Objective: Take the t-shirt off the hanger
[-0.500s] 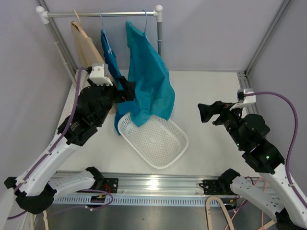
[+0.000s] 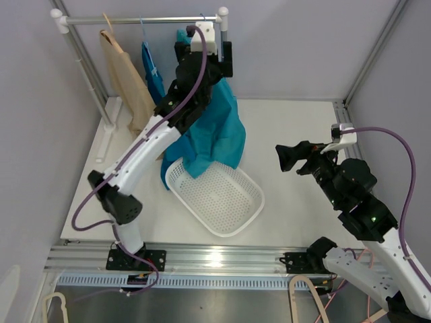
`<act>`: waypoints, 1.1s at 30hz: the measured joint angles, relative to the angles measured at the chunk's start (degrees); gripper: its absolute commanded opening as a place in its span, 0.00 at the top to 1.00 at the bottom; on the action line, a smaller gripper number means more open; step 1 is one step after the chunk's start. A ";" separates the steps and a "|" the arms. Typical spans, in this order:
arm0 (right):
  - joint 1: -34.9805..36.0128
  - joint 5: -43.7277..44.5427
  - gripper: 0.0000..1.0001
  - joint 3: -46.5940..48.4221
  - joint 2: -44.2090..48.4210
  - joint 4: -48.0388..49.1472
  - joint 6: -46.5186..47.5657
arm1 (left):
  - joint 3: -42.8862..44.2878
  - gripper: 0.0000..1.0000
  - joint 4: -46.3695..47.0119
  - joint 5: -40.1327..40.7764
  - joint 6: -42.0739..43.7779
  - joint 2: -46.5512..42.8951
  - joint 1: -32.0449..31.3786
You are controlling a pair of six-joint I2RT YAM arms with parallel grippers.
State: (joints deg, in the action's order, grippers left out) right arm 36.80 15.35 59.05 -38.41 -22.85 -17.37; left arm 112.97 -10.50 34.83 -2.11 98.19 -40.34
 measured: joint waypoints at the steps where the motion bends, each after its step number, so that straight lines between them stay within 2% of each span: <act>1: 0.00 0.00 0.01 0.00 0.02 0.02 -0.04 | 4.11 0.01 0.00 0.31 0.96 2.93 0.07; 3: 0.00 0.02 0.01 0.00 0.02 0.00 -0.07 | 13.44 0.01 -0.50 1.09 2.45 9.11 0.48; 6: 0.00 0.11 0.01 0.00 0.17 -0.07 -0.02 | 21.94 0.03 -1.09 1.90 3.72 15.10 1.53; 15: -0.07 0.79 0.01 0.15 1.29 -0.46 0.46 | 22.51 0.07 0.52 3.15 4.79 18.91 5.77; 23: -0.17 0.94 0.01 1.33 1.73 -1.77 0.66 | 22.51 0.10 6.29 4.02 6.91 22.29 7.85; 25: -0.17 1.01 0.01 1.70 1.86 -1.97 0.72 | 22.51 0.20 6.82 4.00 7.15 23.41 8.33; 26: -0.17 1.16 0.00 1.81 1.99 -2.10 0.74 | 22.51 0.36 6.88 3.87 7.04 23.87 8.57; 28: -0.17 1.38 0.00 1.84 2.27 -2.21 0.90 | 22.51 0.54 6.97 3.54 6.60 24.65 9.07; 29: -0.24 1.49 0.00 1.84 2.38 -2.27 0.92 | 22.51 0.75 6.97 3.37 6.60 24.98 9.38; 30: -0.26 1.62 0.01 1.84 2.43 -2.29 0.90 | 22.51 0.85 6.97 3.04 6.43 25.18 9.62; 32: -0.28 1.84 0.01 1.84 2.43 -2.29 0.90 | 22.51 0.97 6.80 2.54 6.51 25.29 9.97; 33: -0.28 1.84 0.00 1.84 2.40 -2.32 0.90 | 22.51 0.99 6.60 2.43 6.58 25.27 10.10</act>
State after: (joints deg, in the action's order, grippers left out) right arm 36.51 17.19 60.88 -36.01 -25.17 -16.47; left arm 135.48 -3.90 37.26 4.47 123.46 -30.24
